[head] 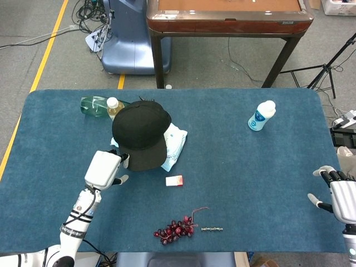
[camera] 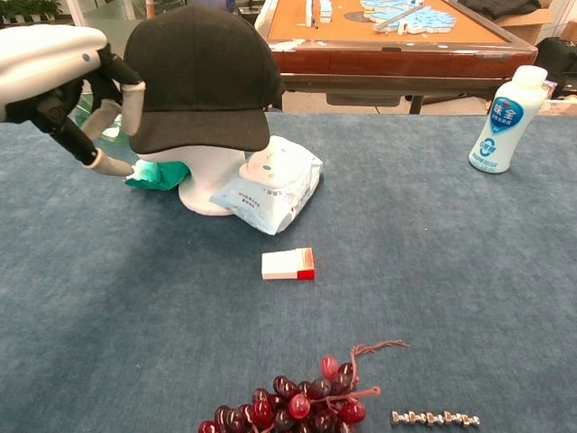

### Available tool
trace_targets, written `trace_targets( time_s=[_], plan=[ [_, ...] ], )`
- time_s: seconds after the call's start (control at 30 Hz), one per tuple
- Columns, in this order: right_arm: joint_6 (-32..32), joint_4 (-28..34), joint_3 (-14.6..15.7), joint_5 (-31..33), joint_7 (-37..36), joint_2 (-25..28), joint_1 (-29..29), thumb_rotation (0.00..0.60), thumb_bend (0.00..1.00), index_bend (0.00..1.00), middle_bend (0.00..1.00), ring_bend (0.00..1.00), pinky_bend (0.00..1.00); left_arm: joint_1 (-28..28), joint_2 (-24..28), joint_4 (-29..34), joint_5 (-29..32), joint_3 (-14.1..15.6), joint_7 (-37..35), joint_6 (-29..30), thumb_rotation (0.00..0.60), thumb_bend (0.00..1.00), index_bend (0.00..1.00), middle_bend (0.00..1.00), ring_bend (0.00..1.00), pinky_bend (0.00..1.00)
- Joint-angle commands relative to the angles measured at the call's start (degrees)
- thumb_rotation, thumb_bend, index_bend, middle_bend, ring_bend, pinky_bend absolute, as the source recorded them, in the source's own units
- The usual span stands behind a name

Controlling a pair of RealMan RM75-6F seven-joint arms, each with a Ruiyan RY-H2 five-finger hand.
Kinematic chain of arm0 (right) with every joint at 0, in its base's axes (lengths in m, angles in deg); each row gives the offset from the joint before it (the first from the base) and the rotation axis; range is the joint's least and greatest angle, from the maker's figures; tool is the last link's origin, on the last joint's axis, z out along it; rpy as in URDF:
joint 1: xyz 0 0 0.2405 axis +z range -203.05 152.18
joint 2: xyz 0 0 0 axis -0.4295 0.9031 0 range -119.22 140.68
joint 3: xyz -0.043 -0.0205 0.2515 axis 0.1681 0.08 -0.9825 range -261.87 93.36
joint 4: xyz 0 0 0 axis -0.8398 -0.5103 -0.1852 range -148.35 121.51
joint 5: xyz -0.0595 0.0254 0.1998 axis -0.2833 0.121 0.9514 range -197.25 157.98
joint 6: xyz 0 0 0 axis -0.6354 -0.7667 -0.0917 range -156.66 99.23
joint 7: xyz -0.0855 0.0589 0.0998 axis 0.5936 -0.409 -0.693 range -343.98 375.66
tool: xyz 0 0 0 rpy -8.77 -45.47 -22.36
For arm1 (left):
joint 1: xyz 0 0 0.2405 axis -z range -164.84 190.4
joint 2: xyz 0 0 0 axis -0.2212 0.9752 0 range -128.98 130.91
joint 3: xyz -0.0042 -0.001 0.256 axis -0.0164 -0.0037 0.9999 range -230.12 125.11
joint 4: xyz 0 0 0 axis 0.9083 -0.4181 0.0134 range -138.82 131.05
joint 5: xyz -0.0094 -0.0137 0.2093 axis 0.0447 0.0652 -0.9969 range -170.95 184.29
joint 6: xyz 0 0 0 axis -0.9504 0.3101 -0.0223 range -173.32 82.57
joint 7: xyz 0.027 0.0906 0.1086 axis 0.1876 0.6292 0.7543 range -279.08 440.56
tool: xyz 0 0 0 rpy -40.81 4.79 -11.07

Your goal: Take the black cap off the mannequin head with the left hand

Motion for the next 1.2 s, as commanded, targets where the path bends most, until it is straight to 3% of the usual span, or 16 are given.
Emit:
trace_targets(
  time_s=[0.03,0.7,1.03,1.2],
  plan=[
    [-0.06,0.0,0.02,-0.09,-0.19,0.06,-0.04,0.6,0.07,0.39,0.35,0.42,0.68,0.9,-1.23,-0.38,0.54,-0.31,0.61,0.06,0.6,0.0,0.62,0.81,0.56,0.72],
    [-0.03,-0.06,0.03,-0.24,-0.91,0.33,-0.12,0.6,0.07,0.39,0.35,0.42,0.68,4.22,-6.84,-1.51,2.85,-1.01,4.68,2.42,0.6,0.0,0.62,0.81,0.57,0.72],
    [0.16,-0.06,0.0,-0.15,-0.92,0.41,-0.07,0.6,0.07,0.39,0.35,0.42,0.68,5.93,-10.45,-6.86,2.43,-2.99,3.63,4.6,0.6,0.0,0.63,0.82,0.58,0.73],
    [0.28,-0.04,-0.02,-0.08,-0.79,0.39,-0.02,0.6,0.07,0.39,0.35,0.42,0.68,5.73,-11.87,-10.4,-0.18,-3.17,-0.26,6.43,0.6,0.0,0.56,0.83,0.59,0.74]
  ],
)
